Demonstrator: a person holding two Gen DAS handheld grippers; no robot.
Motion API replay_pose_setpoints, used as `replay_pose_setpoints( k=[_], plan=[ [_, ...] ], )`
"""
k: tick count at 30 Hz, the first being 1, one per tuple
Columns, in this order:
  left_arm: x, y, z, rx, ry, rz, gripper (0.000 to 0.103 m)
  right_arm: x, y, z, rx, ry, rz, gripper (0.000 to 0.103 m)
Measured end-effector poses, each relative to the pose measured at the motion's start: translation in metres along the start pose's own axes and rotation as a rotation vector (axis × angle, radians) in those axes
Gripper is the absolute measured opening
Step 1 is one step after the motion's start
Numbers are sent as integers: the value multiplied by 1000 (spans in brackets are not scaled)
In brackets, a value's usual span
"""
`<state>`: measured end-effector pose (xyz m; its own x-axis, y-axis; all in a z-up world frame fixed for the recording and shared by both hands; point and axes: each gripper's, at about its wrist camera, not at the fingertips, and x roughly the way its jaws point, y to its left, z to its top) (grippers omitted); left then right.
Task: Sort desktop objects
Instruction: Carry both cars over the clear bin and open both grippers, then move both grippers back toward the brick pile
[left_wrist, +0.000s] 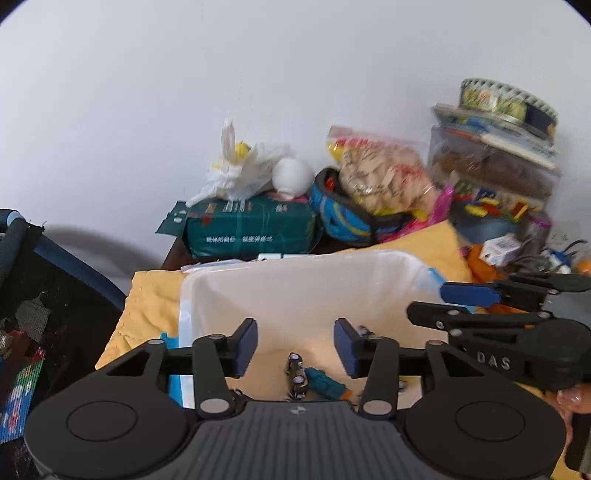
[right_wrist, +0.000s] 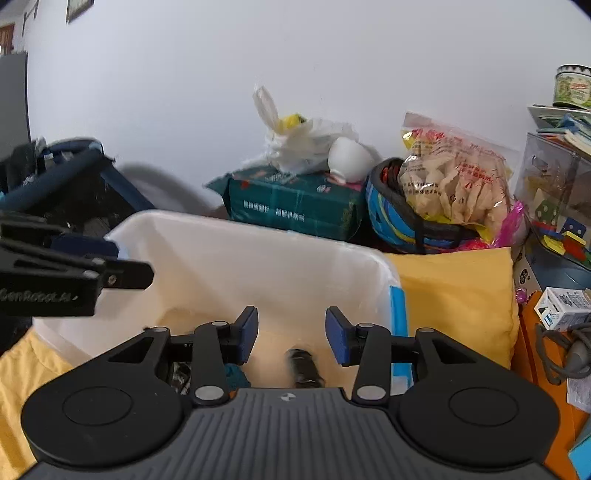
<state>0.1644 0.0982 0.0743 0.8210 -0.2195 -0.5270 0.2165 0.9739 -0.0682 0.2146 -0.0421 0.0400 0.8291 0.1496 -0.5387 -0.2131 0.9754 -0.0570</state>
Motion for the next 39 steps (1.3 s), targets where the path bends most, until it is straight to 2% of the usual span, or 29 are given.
replay_pose_setpoints(
  k=[4, 7, 11, 15, 18, 24, 32, 39],
  plan=[
    [-36, -13, -30, 18, -32, 0, 57, -28, -1, -2, 6, -55, 47, 48],
    [-56, -27, -65, 83, -23, 70, 62, -46, 0, -12, -5, -72, 87, 55],
    [-66, -36, -113, 48, 92, 21, 62, -70, 3, -45, 5, -31, 154, 60],
    [-65, -42, -146, -4, 202, -18, 62, -78, 7, -83, 16, 59, 167, 60],
    [-66, -47, -159, -28, 247, -62, 62, -78, 7, -98, 47, 119, 190, 60],
    [-65, -57, -181, -55, 314, -106, 62, -86, 9, -110, 24, 140, 217, 61],
    [-59, -64, -204, -59, 385, -108, 62, -97, 37, -143, -156, 194, 240, 64],
    [-62, -64, -208, -58, 389, -96, 62, -96, 45, -165, -177, 261, 243, 64]
  ],
)
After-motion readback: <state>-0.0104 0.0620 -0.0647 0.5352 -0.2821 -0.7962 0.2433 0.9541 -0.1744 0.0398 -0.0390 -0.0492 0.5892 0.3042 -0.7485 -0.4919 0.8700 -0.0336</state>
